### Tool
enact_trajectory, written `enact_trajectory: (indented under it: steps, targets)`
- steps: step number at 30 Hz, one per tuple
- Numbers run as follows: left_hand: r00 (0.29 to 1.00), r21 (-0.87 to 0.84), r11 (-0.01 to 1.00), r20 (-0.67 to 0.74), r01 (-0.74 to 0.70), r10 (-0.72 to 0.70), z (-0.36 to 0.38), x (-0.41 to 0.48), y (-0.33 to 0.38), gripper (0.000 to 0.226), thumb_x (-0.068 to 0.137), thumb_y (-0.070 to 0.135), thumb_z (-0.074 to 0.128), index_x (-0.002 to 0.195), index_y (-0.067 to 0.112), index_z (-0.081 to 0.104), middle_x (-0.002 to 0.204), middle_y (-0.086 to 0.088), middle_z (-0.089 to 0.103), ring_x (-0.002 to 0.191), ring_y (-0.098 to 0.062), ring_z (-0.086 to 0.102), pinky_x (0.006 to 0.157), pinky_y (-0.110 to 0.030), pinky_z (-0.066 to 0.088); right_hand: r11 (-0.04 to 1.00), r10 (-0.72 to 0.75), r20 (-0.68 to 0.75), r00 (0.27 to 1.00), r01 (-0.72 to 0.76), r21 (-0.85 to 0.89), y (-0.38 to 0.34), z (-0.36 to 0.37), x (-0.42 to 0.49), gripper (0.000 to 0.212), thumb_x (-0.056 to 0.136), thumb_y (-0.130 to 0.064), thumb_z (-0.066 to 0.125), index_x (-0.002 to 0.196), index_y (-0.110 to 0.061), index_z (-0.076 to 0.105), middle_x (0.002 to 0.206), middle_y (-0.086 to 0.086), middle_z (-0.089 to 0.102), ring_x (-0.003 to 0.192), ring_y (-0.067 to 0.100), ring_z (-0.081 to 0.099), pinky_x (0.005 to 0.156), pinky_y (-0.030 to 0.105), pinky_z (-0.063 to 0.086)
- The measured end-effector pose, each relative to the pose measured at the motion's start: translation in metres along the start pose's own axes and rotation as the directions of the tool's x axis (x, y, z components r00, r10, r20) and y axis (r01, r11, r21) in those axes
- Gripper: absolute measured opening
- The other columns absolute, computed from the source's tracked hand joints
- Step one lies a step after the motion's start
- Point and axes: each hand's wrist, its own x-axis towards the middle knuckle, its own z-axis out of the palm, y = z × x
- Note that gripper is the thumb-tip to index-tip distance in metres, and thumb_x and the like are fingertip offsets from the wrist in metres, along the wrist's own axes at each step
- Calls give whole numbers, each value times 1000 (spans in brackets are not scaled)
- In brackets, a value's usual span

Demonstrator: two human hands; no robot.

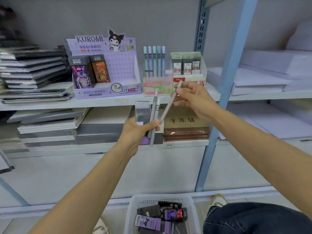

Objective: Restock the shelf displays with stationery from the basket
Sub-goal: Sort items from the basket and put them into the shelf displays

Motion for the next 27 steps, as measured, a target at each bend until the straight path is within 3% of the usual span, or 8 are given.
enact_trajectory:
  steps: [4,9,13,17,21,27]
  targets:
    - [992,-10,992,14,-127,128,11,14,41,40,63,26,83,97,9,71,87,-8,76,72,-13,72,58,-29,56,987,-163,-114,980,162,-17,-48,-24,30,10,99,-4,49,105,-7,56,92,8,70,80,18,70,71,25,57]
    - [977,-18,977,-33,-210,210,8,35,73,43,62,28,81,98,6,72,85,-6,77,74,-13,72,58,-28,57,973,-230,-203,952,228,-31,-73,-26,64,15,100,-5,46,115,-2,50,98,13,69,83,19,71,75,26,58]
    - [968,-40,969,-73,-244,241,-2,51,89,54,58,27,82,104,1,70,87,-8,77,79,-17,74,59,-28,58,962,-266,-276,924,274,-11,-85,-14,94,11,100,-5,45,111,-6,48,105,17,68,89,23,71,78,29,58]
    - [958,-57,958,-81,-282,277,-9,61,100,65,57,25,82,111,-7,65,90,-9,76,76,-19,74,59,-27,58,955,-263,-192,946,227,-189,-83,-1,115,11,100,-4,45,111,-6,48,108,21,66,94,27,70,75,31,60]
    - [954,-82,953,-102,-290,281,-20,68,104,69,60,19,82,116,-13,57,86,-13,75,70,-19,73,57,-29,58,929,-253,-96,963,213,-304,-78,19,129,16,98,0,47,114,0,50,108,22,65,95,31,69,62,31,61]
    - [953,-49,953,-73,-299,295,-32,72,102,39,59,21,82,93,7,69,87,-10,76,72,-19,73,60,-27,58,868,-183,52,982,187,-460,-70,42,145,10,98,1,45,105,-5,50,112,28,63,96,42,66,76,51,58]
